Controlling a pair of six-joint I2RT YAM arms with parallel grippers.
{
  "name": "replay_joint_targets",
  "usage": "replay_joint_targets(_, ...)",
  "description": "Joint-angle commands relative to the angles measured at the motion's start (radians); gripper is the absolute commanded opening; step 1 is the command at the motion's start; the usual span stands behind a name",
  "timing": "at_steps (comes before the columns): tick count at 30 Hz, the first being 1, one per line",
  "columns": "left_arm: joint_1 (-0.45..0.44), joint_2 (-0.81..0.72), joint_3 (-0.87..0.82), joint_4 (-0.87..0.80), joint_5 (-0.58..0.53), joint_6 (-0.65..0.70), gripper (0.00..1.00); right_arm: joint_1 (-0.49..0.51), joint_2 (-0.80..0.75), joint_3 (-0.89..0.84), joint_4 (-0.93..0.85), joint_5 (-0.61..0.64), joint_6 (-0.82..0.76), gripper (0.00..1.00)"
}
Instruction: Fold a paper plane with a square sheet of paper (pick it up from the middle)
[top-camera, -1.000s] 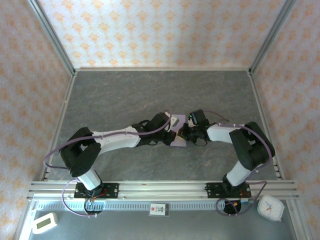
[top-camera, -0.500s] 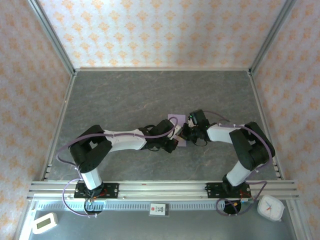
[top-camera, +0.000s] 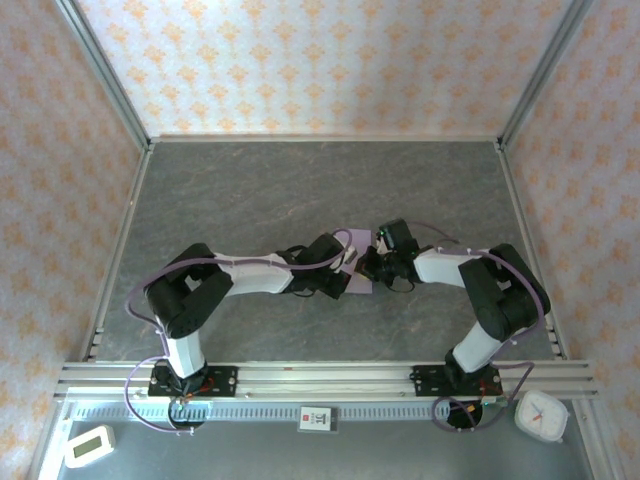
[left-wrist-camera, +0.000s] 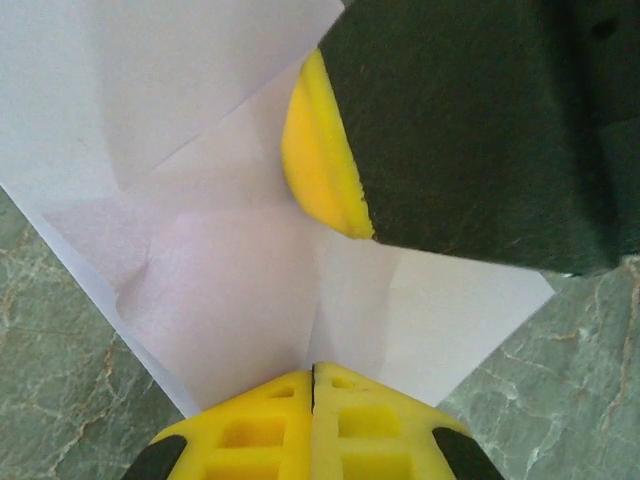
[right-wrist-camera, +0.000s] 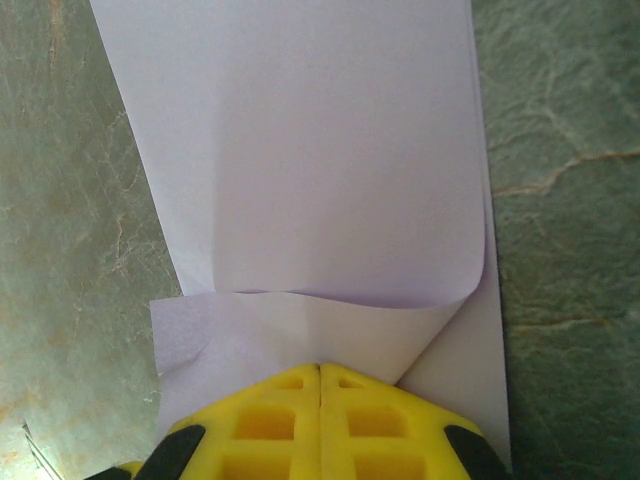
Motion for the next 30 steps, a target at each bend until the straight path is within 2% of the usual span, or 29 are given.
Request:
replay_joint_targets(1, 0.014, 0.012, -0.006, 0.023, -0.026, 0.024, 0.00, 0.002, 0.018, -0.048, -0.118, 0.085, 0.007, 0.00)
replay_joint_targets(8, 0.019, 0.008, -0.036, 0.025, -0.043, 0.027, 0.00, 0.002, 0.014, -0.034, -0.125, 0.080, 0.004, 0.00)
replay_joint_targets(19, 0.022, -0.017, -0.098, 0.038, -0.040, 0.010, 0.00, 0.001, 0.001, 0.077, -0.179, 0.059, -0.017, 0.00)
replay_joint_targets(26, 0.022, -0.119, -0.041, 0.037, 0.030, -0.057, 0.00, 0.000, 0.012, 0.056, -0.171, 0.060, -0.020, 0.00)
replay_joint_targets(30, 0.022, -0.122, 0.005, 0.037, 0.053, -0.067, 0.01, 0.000, 0.018, 0.034, -0.154, 0.060, -0.013, 0.00)
